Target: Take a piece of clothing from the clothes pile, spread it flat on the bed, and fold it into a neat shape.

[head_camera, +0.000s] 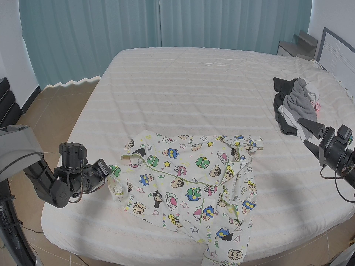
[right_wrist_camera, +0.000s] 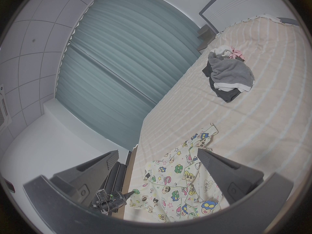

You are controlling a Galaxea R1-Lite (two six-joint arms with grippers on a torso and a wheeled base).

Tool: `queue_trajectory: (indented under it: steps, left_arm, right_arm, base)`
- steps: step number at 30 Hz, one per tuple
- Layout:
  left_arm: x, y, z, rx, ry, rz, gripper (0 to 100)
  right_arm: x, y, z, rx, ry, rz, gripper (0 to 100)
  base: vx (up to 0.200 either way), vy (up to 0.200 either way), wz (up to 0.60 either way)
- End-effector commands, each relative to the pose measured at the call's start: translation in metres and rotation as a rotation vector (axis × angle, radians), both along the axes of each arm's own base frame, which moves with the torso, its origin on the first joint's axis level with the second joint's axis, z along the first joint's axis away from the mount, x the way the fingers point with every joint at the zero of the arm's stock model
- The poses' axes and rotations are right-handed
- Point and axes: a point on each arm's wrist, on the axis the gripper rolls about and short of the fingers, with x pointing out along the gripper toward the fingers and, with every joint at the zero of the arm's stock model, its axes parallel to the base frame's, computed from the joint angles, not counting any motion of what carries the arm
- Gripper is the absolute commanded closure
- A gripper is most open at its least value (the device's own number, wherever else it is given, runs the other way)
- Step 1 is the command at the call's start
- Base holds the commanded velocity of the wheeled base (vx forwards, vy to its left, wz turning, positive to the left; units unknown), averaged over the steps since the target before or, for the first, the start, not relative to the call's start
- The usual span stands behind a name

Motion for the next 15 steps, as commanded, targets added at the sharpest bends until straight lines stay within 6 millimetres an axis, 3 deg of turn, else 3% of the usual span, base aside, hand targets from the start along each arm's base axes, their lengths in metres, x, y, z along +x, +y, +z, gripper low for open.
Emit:
queue_trajectory:
  steps: [1, 9, 15]
  left_arm:
    - [0.004, 0.024, 0.004, -0.001, -0.027, 0.003, 100]
    - [0.002, 0.052, 0.001, -0.062, -0.021, -0.068, 100]
    - [0.005, 0.055, -0.014, -0.1, 0.019, -0.109, 100]
  right_arm:
    - [0.002, 0.0, -0.003, -0.002, 0.015, 0.002, 0]
    - [0.001, 0.0, -0.005, -0.003, 0.024, 0.003, 0]
    - [0.001, 0.003, -0.007, -0.004, 0.033, 0.016, 0]
  base:
    - [0.0, 0.0, 0.0]
    - [0.0, 0.0, 0.0]
    - [0.0, 0.0, 0.0]
